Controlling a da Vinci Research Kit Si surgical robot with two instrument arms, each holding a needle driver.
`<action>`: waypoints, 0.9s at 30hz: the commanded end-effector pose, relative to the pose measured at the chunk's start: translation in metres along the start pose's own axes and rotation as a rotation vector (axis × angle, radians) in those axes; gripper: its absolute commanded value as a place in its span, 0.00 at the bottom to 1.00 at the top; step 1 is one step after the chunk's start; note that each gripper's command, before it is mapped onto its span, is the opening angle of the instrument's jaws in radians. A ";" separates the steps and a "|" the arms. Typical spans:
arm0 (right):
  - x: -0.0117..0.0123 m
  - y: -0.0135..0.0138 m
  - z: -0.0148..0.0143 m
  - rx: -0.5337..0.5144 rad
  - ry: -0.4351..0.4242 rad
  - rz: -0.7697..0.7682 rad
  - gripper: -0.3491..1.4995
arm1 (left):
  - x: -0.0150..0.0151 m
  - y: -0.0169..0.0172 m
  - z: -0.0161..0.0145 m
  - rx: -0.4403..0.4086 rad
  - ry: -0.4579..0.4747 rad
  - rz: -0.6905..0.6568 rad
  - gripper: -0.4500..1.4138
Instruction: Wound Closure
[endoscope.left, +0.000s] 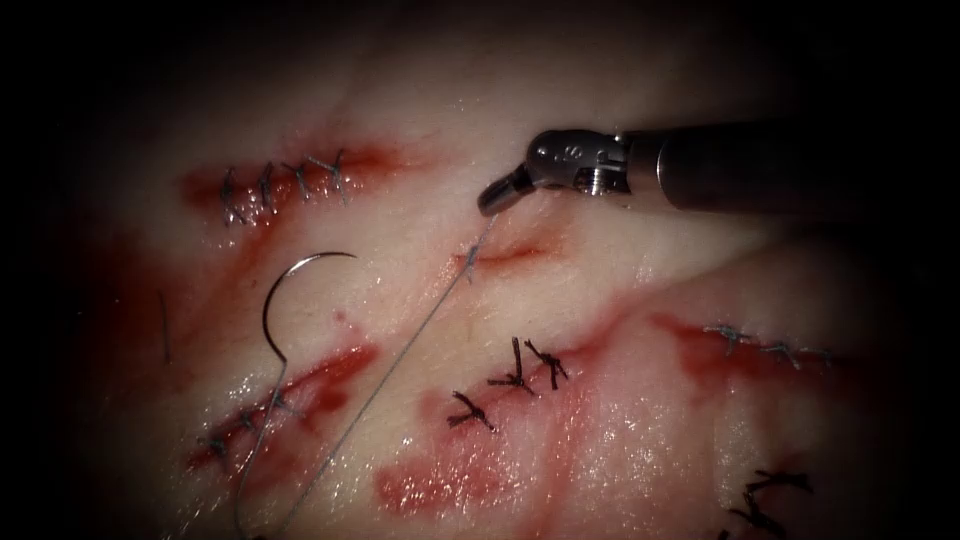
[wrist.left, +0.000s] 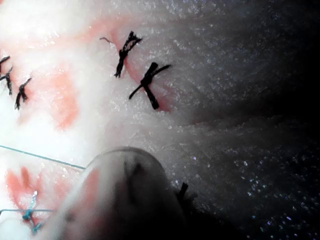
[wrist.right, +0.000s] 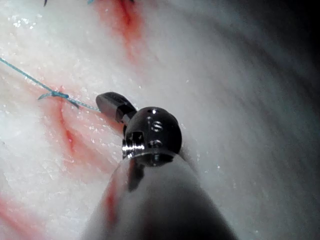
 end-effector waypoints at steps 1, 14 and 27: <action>0.0002 0.0011 0.0007 -0.021 -0.003 0.000 0.00 | 0.0005 0.0004 0.0007 -0.002 0.002 -0.005 0.00; -0.0019 0.0015 -0.0004 -0.064 -0.017 0.022 0.00 | 0.0011 0.0018 0.0011 -0.025 0.014 -0.011 0.00; 0.0025 -0.0015 -0.0045 -0.255 0.276 0.162 0.94 | 0.0026 -0.0167 -0.0008 0.161 0.217 -0.006 0.00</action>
